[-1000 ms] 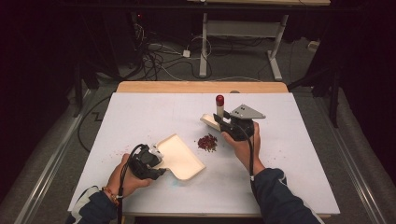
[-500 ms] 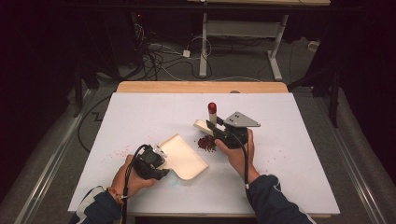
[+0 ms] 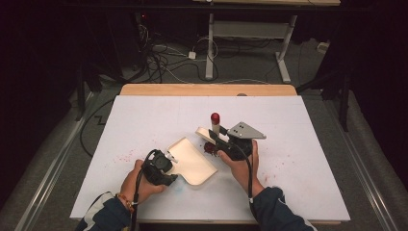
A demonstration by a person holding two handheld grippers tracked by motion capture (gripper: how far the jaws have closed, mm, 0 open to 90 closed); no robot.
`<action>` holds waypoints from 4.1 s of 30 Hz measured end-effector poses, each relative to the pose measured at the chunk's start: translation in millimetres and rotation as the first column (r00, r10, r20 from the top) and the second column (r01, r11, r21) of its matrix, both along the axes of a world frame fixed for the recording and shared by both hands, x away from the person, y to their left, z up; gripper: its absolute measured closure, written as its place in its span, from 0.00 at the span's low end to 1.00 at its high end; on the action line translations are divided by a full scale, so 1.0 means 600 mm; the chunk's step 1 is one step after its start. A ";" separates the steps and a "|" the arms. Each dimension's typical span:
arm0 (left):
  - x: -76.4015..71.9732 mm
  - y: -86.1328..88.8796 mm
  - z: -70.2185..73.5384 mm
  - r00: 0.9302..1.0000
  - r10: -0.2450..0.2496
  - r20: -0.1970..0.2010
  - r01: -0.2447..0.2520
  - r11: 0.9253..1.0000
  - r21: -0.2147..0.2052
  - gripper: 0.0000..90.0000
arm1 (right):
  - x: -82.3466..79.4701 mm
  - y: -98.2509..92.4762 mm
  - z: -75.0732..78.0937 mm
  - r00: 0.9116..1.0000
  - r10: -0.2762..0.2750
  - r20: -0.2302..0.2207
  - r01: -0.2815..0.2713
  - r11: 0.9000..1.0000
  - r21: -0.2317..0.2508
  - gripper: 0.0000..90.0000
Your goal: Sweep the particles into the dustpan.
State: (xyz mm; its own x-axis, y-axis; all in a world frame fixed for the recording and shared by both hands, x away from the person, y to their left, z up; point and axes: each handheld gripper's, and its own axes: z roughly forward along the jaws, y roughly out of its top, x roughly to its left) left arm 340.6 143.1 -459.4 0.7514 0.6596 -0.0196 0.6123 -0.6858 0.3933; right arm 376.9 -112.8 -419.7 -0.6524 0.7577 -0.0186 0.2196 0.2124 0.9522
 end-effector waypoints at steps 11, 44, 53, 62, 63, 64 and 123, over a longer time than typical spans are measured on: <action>0.001 -0.005 0.000 1.000 0.013 -0.006 -0.013 1.000 -0.010 0.71 | -0.023 0.020 -0.002 0.999 0.042 0.004 -0.042 0.999 0.012 0.75; 0.003 -0.002 -0.001 1.000 0.015 -0.001 -0.015 1.000 -0.023 0.71 | -0.020 -0.024 0.055 0.993 0.106 0.044 -0.110 0.988 0.106 0.79; 0.002 0.024 0.005 0.999 0.027 0.023 -0.026 0.998 -0.050 0.71 | -0.022 -0.089 0.079 0.996 0.079 0.041 -0.083 0.991 0.107 0.79; 0.002 0.057 0.004 0.998 0.046 0.033 -0.045 0.998 -0.052 0.71 | -0.061 -0.146 0.088 0.972 0.234 -0.019 -0.231 0.967 0.105 0.79; 0.001 0.061 0.004 0.998 0.051 0.033 -0.049 0.997 -0.053 0.71 | -0.061 -0.146 0.088 0.972 0.234 -0.019 -0.231 0.967 0.105 0.79; 0.001 0.065 0.004 0.998 0.052 0.037 -0.050 0.997 -0.053 0.71 | -0.067 -0.148 0.090 0.967 0.255 -0.025 -0.251 0.961 0.113 0.79; -0.020 0.109 -0.009 0.999 0.012 0.043 -0.011 1.000 -0.029 0.71 | 0.011 -0.055 0.078 0.990 0.137 0.033 -0.138 0.990 0.040 0.79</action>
